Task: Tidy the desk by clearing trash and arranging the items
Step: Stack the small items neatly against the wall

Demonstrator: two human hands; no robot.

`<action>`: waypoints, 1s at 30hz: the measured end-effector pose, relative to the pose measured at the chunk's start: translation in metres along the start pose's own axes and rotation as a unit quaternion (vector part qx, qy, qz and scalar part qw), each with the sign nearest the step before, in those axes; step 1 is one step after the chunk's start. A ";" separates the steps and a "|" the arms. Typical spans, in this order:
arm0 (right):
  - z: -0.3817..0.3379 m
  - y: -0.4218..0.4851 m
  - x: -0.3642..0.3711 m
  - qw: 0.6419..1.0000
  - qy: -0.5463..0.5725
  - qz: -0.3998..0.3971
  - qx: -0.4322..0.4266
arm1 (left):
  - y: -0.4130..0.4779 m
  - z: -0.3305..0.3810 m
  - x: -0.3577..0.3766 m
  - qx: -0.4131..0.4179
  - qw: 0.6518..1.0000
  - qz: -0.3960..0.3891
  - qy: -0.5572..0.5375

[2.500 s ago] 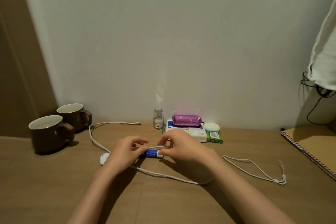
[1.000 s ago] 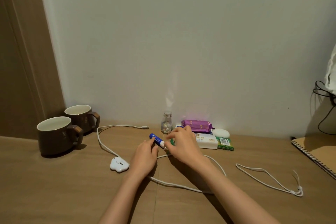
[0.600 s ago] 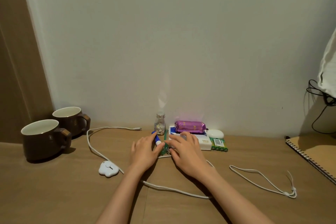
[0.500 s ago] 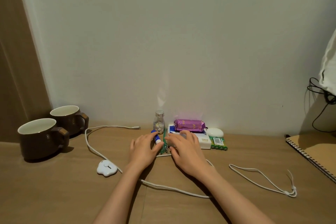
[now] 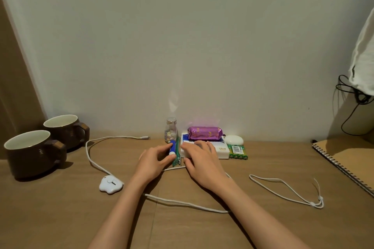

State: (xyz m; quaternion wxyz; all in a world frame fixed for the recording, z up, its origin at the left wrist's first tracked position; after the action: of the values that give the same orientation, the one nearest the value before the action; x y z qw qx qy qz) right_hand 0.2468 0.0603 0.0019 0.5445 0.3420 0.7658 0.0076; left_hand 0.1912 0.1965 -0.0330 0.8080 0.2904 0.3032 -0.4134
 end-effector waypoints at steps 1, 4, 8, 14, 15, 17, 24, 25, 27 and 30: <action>0.000 0.000 0.000 1.000 0.000 0.000 0.000 | 0.001 -0.001 0.001 -0.001 1.000 0.001 0.004; 0.001 0.000 0.001 1.000 0.000 0.001 -0.004 | 0.003 -0.006 0.003 -0.007 0.999 -0.007 0.036; 0.003 0.000 0.003 1.000 -0.010 -0.001 -0.006 | 0.000 -0.001 0.006 0.008 0.997 -0.029 0.076; 0.002 0.001 -0.002 1.000 -0.005 0.004 -0.013 | -0.024 0.030 -0.026 0.036 0.998 0.007 0.055; 0.001 0.001 -0.004 1.000 -0.003 0.006 -0.013 | -0.031 0.033 -0.038 0.040 0.997 0.027 0.067; -0.001 0.002 -0.006 1.000 -0.003 0.011 -0.014 | -0.046 0.030 -0.064 0.036 0.994 0.065 0.083; -0.010 0.002 0.002 1.000 -0.013 -0.002 -0.024 | -0.105 -0.016 -0.111 -0.028 0.987 0.045 0.153; -0.012 0.001 0.003 1.000 -0.011 -0.003 -0.025 | -0.112 -0.023 -0.109 -0.042 0.987 0.024 0.155; -0.013 -0.001 0.005 1.000 -0.012 -0.003 -0.028 | -0.122 -0.034 -0.106 -0.056 0.985 0.004 0.162; -0.012 -0.004 0.007 1.000 -0.012 -0.003 -0.028 | -0.128 -0.040 -0.106 -0.052 0.982 0.012 0.182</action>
State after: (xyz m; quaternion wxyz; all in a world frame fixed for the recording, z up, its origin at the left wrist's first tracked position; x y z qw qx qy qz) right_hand 0.2334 0.0651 -0.0002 0.5630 0.3244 0.7598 0.0238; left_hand 0.0231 0.2145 -0.0098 0.7582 0.3220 0.4631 -0.3270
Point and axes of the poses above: each hand's wrist, its own y-axis towards the middle knuckle, its own x-axis out of the palm, z = x × y, the point moved 9 cm from there along y, towards the middle knuckle, and after that the axes turned 10 degrees about y, right-handed, at the moved point
